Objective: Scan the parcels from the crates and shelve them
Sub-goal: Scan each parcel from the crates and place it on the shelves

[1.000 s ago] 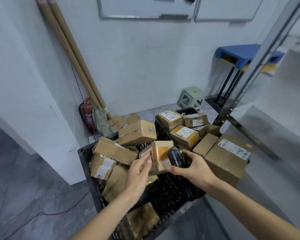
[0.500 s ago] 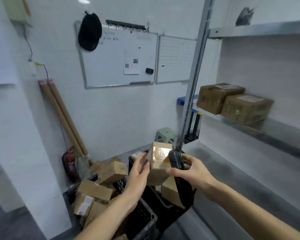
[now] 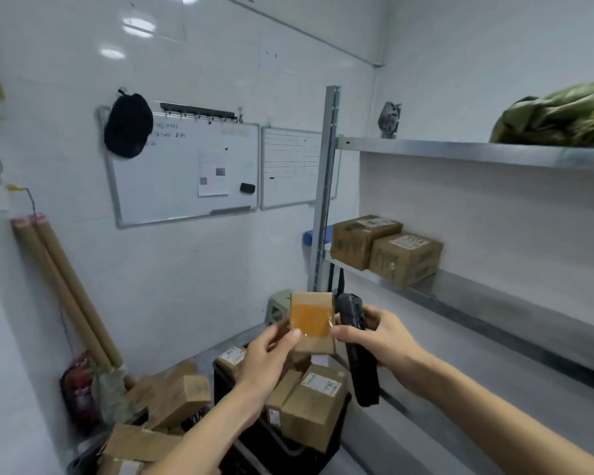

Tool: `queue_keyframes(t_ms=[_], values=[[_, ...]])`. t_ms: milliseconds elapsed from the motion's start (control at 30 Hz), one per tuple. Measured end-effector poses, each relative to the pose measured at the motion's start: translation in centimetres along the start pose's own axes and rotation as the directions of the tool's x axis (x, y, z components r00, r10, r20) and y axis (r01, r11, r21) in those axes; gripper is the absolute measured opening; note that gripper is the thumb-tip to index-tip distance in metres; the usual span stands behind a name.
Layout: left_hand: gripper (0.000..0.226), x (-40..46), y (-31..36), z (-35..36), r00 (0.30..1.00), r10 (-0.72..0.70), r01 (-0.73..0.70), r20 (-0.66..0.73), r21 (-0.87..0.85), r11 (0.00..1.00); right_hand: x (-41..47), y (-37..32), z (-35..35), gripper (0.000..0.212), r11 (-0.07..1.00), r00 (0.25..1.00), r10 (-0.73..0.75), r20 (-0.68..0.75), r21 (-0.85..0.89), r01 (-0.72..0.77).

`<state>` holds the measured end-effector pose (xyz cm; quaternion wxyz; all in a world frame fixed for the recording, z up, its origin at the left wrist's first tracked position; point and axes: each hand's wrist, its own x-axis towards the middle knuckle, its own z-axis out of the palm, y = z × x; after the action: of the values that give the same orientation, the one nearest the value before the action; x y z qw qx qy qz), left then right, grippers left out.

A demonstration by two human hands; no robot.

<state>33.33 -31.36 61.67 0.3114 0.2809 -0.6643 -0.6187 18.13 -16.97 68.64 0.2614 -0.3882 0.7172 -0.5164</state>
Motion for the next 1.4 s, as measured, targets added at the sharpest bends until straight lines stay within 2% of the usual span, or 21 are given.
queue_keyframes(t_ms=[67, 200, 267, 367, 467, 567, 667, 767, 833, 1133, 1200, 1300, 1400], values=[[0.031, 0.0, 0.9, 0.1, 0.999, 0.02, -0.02, 0.029, -0.004, 1.0, -0.3, -0.8, -0.3, 0.027, 1.0, 1.0, -0.002, -0.027, 0.006, 0.002], [0.059, -0.2, 2.7, 0.2, 0.991, 0.077, -0.076, 0.106, -0.015, 0.997, -0.9, -2.0, -0.4, 0.035, 1.0, 0.997, 0.005, -0.073, 0.026, -0.003], [0.063, -0.3, 3.4, 0.3, 0.986, 0.115, -0.115, 0.121, -0.005, 0.993, -1.2, -2.2, -0.3, 0.04, 1.0, 0.996, 0.004, -0.089, 0.029, -0.002], [0.049, -0.3, 4.2, 0.3, 0.985, 0.138, -0.135, 0.106, -0.034, 0.99, -1.8, -2.6, -0.2, 0.035, 0.998, 0.992, 0.008, -0.127, 0.057, -0.001], [0.016, -0.7, 5.1, 0.7, 0.985, 0.133, -0.126, 0.106, -0.077, 0.989, -2.5, -2.9, -0.5, 0.033, 0.998, 0.988, 0.007, -0.157, 0.063, 0.003], [0.025, -1.0, 5.7, 1.4, 0.986, 0.15, -0.143, 0.072, -0.095, 0.985, -3.3, -3.0, -0.8, 0.044, 0.999, 0.982, 0.013, -0.189, 0.042, -0.005], [0.018, -1.4, 6.2, 1.6, 0.983, 0.169, -0.161, 0.069, -0.106, 0.981, -4.0, -3.3, -1.0, 0.047, 0.999, 0.98, 0.015, -0.197, 0.032, -0.009], [0.036, -1.7, 6.0, 1.4, 0.981, 0.154, -0.142, 0.114, -0.104, 0.984, -4.9, -3.7, -1.4, 0.045, 1.0, 0.98, 0.016, -0.198, 0.024, -0.012], [0.039, -1.9, 6.0, 1.3, 0.982, 0.119, -0.102, 0.144, -0.121, 0.987, -5.4, -4.0, -1.6, 0.046, 1.0, 0.983, 0.011, -0.181, 0.002, -0.01], [0.019, -3.5, 7.0, 2.4, 0.977, 0.178, -0.16, 0.115, -0.15, 0.976, -7.4, -4.1, -2.2, 0.039, 1.0, 0.977, -0.007, -0.215, -0.016, 0.004], [0.029, -3.5, 6.9, 2.5, 0.979, 0.179, -0.163, 0.1, -0.153, 0.975, -7.7, -4.0, -2.4, 0.039, 1.0, 0.977, -0.013, -0.211, -0.017, 0.01], [0.063, -3.7, 7.2, 2.8, 0.981, 0.154, -0.127, 0.121, -0.203, 0.971, -8.0, -4.0, -3.0, 0.039, 0.999, 0.979, -0.026, -0.205, -0.032, 0.02], [0.068, -4.0, 7.6, 3.3, 0.974, 0.176, -0.151, 0.144, -0.171, 0.974, -8.2, -3.8, -3.7, 0.038, 0.997, 0.975, -0.05, -0.217, -0.063, 0.037]])
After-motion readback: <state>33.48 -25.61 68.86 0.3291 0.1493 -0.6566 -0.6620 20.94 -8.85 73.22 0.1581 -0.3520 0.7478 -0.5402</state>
